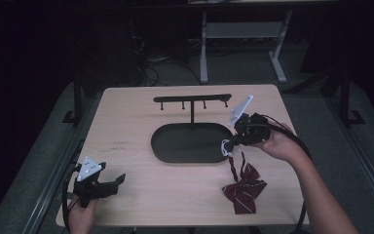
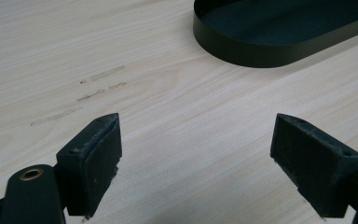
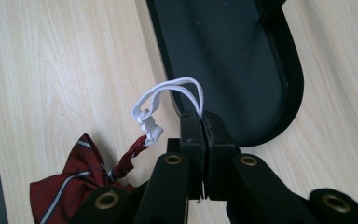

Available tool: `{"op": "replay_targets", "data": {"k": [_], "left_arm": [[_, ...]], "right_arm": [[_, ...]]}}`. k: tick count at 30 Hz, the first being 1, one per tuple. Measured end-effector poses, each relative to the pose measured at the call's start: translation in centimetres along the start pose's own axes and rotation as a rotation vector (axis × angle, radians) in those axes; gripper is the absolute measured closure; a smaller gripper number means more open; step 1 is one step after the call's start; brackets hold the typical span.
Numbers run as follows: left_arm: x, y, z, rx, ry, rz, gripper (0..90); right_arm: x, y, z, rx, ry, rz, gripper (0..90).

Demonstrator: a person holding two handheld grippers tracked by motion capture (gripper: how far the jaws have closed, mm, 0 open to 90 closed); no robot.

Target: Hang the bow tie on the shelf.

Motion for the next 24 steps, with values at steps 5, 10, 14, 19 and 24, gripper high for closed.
{"op": "replay_targets", "data": {"k": [5, 10, 14, 19, 24], "left_arm": [[0.0, 0.0, 0.1, 0.0, -0.001, -0.005, 16.1], [0.0, 0.0, 0.0, 0.0, -0.001, -0.003, 16.1], [0.0, 0.0, 0.0, 0.0, -0.001, -0.005, 16.1], [0.1, 0.0, 0.1, 0.001, -0.002, -0.002, 16.1], [0.1, 0.0, 0.1, 0.005, -0.002, 0.004, 16.1]], "right_arm": [[-0.3, -0.6, -0.1, 0.004, -0.008, 0.009, 87.7], [-0.5, -1.2, -0.1, -0.007, -0.021, 0.007, 87.7], [-0.6, -1.4, -0.1, -0.004, -0.022, 0.01, 87.7], [-0.9, -1.8, 0.0, -0.002, -0.023, 0.016, 87.8], [-1.2, -2.2, 0.1, -0.009, -0.027, 0.013, 87.7]]}}
Point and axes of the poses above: each handheld gripper's, and its own axes: z roughly backward along the jaws, y roughly out of its underside, x roughly to its left, the point moved 6 cm from there along -z, roughly forward along the jaws, and after that the axes turned 5 degrees about y, right-handed, at the moved point
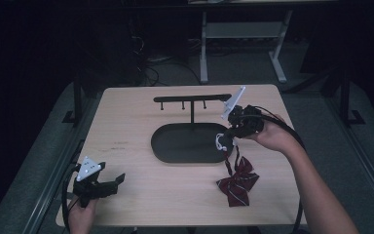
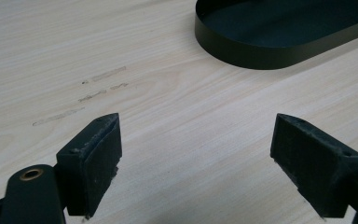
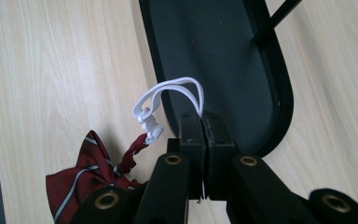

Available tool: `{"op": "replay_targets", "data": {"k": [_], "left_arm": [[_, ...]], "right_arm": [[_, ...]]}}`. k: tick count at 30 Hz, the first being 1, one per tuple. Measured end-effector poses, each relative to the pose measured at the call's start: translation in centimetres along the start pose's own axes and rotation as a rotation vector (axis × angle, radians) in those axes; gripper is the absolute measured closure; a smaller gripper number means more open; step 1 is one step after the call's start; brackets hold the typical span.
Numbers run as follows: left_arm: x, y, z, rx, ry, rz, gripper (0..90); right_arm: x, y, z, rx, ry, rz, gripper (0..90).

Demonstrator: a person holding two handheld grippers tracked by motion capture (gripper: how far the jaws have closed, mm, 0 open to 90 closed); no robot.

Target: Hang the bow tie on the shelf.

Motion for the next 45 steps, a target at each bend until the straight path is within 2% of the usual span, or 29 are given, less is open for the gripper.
{"op": "replay_targets", "data": {"k": [16, 22, 37, 45], "left_arm": [[0.1, 0.0, -0.4, 0.001, 0.002, 0.009, 16.1], [0.1, 0.0, -0.4, 0.007, 0.003, 0.0, 16.1], [0.1, 0.0, -0.3, 0.006, 0.004, -0.005, 16.1], [0.1, 0.0, -0.3, 0.006, 0.004, 0.0, 16.1]], "right_arm": [[-1.1, -0.7, 0.1, -0.003, -0.007, 0.003, 87.7], [-1.2, -1.1, 0.2, -0.005, -0.01, 0.001, 87.7], [-2.0, -3.1, 0.8, -0.013, 0.0, 0.029, 87.7], [-2.4, -3.9, 0.8, -0.01, 0.0, 0.026, 87.7]]}}
Point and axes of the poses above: each handheld gripper's, and its own axes: z roughly backward along the jaws, y roughly out of its underside, x roughly to its left, the point moved 6 cm from there along -z, roughly forward along the jaws, and after that the axes turned 5 degrees about y, right-handed, at the moved point
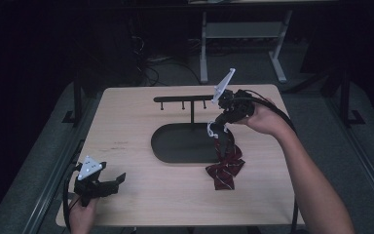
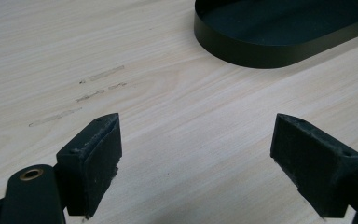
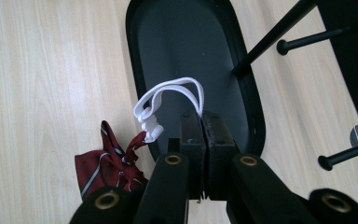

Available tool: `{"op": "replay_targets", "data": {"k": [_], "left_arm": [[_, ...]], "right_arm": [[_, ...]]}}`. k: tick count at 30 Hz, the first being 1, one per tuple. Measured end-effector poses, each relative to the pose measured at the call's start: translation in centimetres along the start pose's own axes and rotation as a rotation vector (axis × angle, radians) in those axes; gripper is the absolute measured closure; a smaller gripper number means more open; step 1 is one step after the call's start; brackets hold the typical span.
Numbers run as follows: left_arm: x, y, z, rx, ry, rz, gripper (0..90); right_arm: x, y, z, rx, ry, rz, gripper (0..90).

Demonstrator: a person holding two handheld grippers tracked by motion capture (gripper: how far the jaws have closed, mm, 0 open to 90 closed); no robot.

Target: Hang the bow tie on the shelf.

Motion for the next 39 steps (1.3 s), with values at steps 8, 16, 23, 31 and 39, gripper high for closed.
{"op": "replay_targets", "data": {"k": [8, 16, 23, 31, 39], "left_arm": [[0.0, 0.0, 0.0, -0.002, 0.0, 0.002, 16.1], [0.0, 0.0, 0.0, -0.002, 0.0, 0.001, 16.1], [0.0, 0.0, 0.0, 0.001, 0.0, 0.0, 16.1], [0.0, 0.0, 0.0, -0.004, 0.0, 0.001, 16.1], [0.0, -0.1, 0.0, -0.003, 0.001, -0.003, 16.1]], "right_arm": [[-0.9, -0.9, 0.0, 0.005, 0.001, 0.002, 87.7], [-1.7, -1.6, 0.0, 0.021, 0.006, -0.012, 87.7], [-2.5, -2.3, -0.1, 0.023, 0.012, -0.017, 87.7], [-3.1, -3.1, -0.4, 0.021, 0.014, -0.022, 87.8], [-3.6, -4.0, -0.4, 0.03, 0.021, -0.03, 87.8]]}}
Point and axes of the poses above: each handheld gripper's, and its own axes: z roughly backward along the jaws, y roughly out of its underside, x roughly to its left, the point moved 6 cm from there along -z, roughly forward along the jaws, and after that the axes turned 5 degrees about y, right-handed, at the moved point
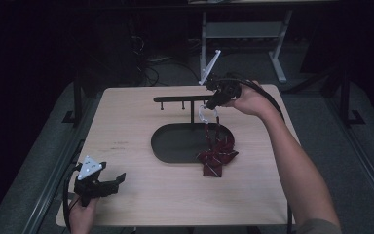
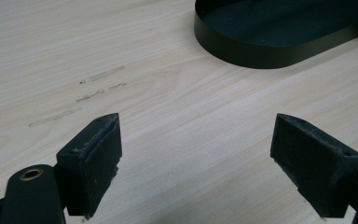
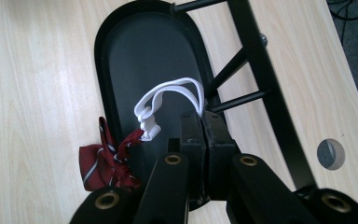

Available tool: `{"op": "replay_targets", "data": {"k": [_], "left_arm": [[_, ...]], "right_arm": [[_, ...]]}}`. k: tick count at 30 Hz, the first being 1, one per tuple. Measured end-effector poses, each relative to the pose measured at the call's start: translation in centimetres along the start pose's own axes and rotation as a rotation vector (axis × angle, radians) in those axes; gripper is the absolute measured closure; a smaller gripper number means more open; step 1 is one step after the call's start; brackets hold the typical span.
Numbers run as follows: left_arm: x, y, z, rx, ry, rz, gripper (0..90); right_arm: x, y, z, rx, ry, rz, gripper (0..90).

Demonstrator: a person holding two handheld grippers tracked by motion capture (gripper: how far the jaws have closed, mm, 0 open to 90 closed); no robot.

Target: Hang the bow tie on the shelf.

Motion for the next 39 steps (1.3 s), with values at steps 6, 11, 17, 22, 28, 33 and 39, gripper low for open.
{"op": "replay_targets", "data": {"k": [6, 11, 17, 22, 28, 33, 39], "left_arm": [[-0.1, -0.1, -0.1, -0.006, 0.003, -0.004, 16.1], [-0.1, -0.1, -0.1, -0.005, 0.001, -0.001, 16.1], [0.0, -0.1, -0.1, -0.007, 0.001, -0.005, 16.1], [0.0, -0.1, -0.1, -0.009, 0.001, -0.004, 16.1], [-0.1, -0.1, -0.2, -0.002, 0.004, -0.008, 16.1], [-0.2, -0.1, -0.2, -0.004, 0.007, -0.002, 16.1], [-0.2, -0.1, -0.2, 0.001, 0.009, -0.005, 16.1]], "right_arm": [[-0.8, -0.1, -0.2, 0.0, -0.002, -0.017, 87.8], [-1.3, -0.2, -0.3, 0.001, 0.003, -0.022, 87.8], [-1.8, -0.6, -0.3, -0.009, 0.006, -0.037, 87.8], [-2.2, -0.9, -0.4, -0.01, 0.009, -0.048, 87.8], [-2.7, -0.7, -0.8, 0.004, 0.01, -0.072, 87.7], [-2.9, -0.4, -1.3, 0.018, 0.018, -0.082, 87.5], [-3.0, -0.5, -1.4, 0.014, 0.021, -0.081, 87.5]]}}
Point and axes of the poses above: each handheld gripper's, and its own axes: z roughly backward along the jaws, y roughly out of its underside, x roughly to its left, the point moved 6 cm from there along -z, roughly forward along the jaws, and after that the axes turned 5 degrees about y, right-handed, at the moved point
